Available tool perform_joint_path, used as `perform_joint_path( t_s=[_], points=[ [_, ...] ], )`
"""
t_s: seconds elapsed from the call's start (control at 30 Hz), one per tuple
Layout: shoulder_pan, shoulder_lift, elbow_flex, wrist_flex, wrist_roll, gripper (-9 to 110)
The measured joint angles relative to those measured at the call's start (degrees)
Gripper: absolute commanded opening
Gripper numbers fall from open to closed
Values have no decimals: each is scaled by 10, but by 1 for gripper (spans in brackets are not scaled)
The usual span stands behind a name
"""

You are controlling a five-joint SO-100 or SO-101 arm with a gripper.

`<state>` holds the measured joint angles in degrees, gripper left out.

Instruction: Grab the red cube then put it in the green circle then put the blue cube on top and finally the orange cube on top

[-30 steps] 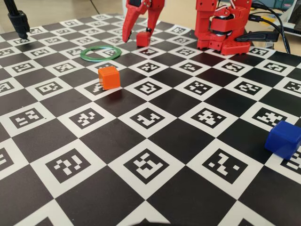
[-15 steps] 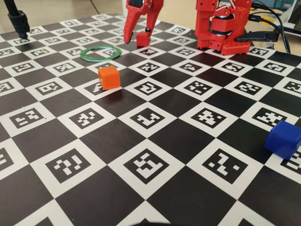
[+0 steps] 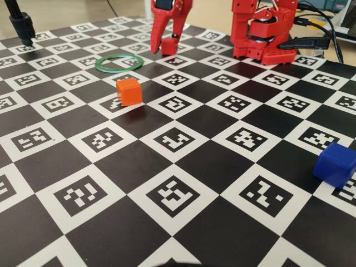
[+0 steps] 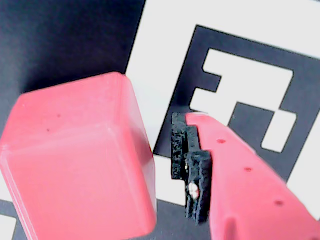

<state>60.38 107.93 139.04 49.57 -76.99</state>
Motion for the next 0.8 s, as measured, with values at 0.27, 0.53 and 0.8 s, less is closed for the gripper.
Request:
perform_joint_path(
  t_s=[0.27, 0.53, 0.8],
  points=[
    [0, 0, 5, -9, -33, 45],
    [0, 0, 7, -10, -72, 45],
    [-7, 0, 7, -10, -106, 45]
  ],
)
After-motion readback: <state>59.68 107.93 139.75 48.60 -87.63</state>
